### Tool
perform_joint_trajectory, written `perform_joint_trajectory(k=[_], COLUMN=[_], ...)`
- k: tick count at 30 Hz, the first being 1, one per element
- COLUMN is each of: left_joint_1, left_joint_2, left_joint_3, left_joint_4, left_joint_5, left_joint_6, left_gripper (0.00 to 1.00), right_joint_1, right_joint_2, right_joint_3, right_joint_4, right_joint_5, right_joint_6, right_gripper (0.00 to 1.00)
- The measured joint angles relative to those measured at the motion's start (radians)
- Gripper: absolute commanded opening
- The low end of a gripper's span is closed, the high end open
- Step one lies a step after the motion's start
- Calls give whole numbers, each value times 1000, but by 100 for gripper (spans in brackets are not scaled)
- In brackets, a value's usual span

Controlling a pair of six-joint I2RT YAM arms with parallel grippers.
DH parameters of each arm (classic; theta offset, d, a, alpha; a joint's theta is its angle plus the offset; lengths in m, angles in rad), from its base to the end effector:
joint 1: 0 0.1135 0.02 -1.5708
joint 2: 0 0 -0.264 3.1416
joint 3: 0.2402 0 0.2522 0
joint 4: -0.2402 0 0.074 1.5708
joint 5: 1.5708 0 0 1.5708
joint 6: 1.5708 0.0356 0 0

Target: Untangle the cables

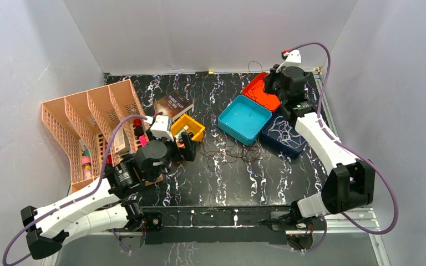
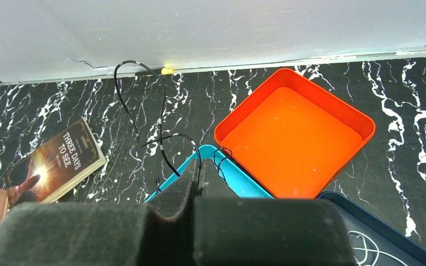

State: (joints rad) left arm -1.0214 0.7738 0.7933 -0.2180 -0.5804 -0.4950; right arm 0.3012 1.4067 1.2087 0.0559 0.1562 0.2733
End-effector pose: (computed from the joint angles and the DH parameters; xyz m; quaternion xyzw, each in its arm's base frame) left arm 0.1089 -0.1405 0.3423 0.0178 0.7630 -0.2567 0.5930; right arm 0.3234 0.0947 0.3691 0.0406 0.7539 0.1285 0.6431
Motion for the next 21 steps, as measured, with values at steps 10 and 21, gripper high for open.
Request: perform_joint_trajectory(k=[10,21], left_joint_1=[0,0], left_joint_2=[59,105], left_joint_3=[0,0], left_joint_4=[-23,-23], left_joint_5=[-1,-3], left_joint_6=[4,26], left_gripper=[98,98], right_joint_1=[-17,-100], right_joint_2=[79,196], right_joint_3=[137,285], right_joint_4=[11,56], right_joint_5=[27,21], right_joint_6=[-42,-71], right_gripper=[0,0])
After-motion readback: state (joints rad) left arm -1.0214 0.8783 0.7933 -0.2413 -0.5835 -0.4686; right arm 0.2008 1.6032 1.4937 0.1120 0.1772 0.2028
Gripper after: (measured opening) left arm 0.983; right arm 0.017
